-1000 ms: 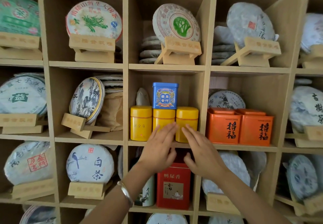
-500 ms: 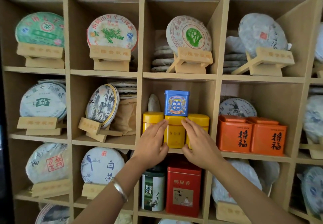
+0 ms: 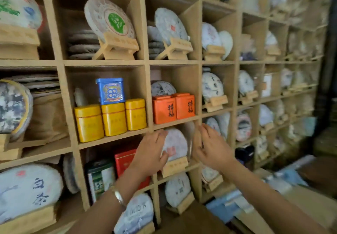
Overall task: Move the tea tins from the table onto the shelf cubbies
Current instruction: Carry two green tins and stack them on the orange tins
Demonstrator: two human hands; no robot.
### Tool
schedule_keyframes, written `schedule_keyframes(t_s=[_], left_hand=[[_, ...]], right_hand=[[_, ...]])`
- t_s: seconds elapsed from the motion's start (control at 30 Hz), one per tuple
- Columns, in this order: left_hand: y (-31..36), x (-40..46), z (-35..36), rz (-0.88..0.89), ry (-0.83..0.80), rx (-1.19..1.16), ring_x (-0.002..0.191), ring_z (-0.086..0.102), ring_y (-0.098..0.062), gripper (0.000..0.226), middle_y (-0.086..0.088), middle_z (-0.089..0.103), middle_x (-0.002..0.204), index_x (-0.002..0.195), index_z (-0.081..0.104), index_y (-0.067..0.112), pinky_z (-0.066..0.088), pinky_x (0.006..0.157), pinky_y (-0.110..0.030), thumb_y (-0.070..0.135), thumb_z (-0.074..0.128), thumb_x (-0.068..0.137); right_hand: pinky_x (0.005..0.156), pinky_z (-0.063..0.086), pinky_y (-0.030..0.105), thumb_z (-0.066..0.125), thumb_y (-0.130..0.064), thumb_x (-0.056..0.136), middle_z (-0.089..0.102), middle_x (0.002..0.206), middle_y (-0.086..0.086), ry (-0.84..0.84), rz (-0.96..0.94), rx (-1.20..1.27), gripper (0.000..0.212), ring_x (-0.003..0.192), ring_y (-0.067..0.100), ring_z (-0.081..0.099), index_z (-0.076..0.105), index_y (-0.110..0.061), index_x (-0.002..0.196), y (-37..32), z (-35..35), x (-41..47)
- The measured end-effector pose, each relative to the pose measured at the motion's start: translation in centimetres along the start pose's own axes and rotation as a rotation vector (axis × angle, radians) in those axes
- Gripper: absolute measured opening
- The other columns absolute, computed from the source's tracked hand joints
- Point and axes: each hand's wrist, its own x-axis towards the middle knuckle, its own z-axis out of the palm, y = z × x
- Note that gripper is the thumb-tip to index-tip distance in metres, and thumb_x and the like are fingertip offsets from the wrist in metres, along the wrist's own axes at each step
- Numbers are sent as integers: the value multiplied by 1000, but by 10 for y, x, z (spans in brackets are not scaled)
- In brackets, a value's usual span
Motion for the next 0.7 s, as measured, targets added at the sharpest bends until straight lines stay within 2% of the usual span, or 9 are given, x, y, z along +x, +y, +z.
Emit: schedule_keyframes(t_s=[0.13, 0.3, 0.4, 0.5, 0.6, 0.7], left_hand=[[90, 18, 51, 146, -94, -164, 116, 52, -34, 61, -13, 54, 130, 135, 48, 7, 41, 98, -41, 31, 58, 79], [278, 41, 76, 343, -161, -361, 125, 44, -27, 61, -5, 46, 140, 140, 40, 15, 35, 102, -40, 42, 50, 87], [400, 43, 64, 516, -160, -494, 124, 46, -30, 64, -9, 49, 137, 139, 44, 14, 34, 105, -43, 39, 50, 81], [513, 31, 44, 658, -146, -617, 125, 46, -31, 62, -10, 51, 137, 138, 46, 13, 34, 106, -42, 32, 59, 80], [613, 8, 28, 765, -156, -716, 124, 46, -28, 61, -6, 49, 138, 140, 42, 15, 33, 104, -41, 31, 57, 83], [708, -19, 17, 862, -202, -785, 126, 44, -25, 62, -4, 46, 141, 143, 38, 17, 34, 106, -40, 33, 55, 85]], right_hand=[[95, 44, 41, 49, -35, 85, 43, 139, 17, -78, 305, -213, 70, 123, 36, 46, 31, -6, 145, 72, -64, -123], [89, 45, 45, 57, -37, 80, 49, 131, 19, -104, 686, -503, 62, 113, 39, 51, 45, -6, 133, 124, -182, -295], [97, 41, 42, 56, -38, 81, 49, 133, 18, -104, 855, -652, 63, 118, 37, 49, 45, -8, 135, 133, -255, -389], [93, 42, 43, 55, -37, 80, 51, 127, 18, -69, 1005, -731, 58, 113, 38, 50, 47, -7, 129, 132, -321, -477], [88, 43, 42, 53, -38, 83, 52, 121, 15, -69, 1148, -785, 48, 107, 37, 52, 49, -10, 121, 126, -373, -559], [91, 42, 41, 56, -39, 83, 50, 125, 12, -73, 1264, -801, 52, 113, 33, 50, 46, -13, 126, 125, -414, -642]])
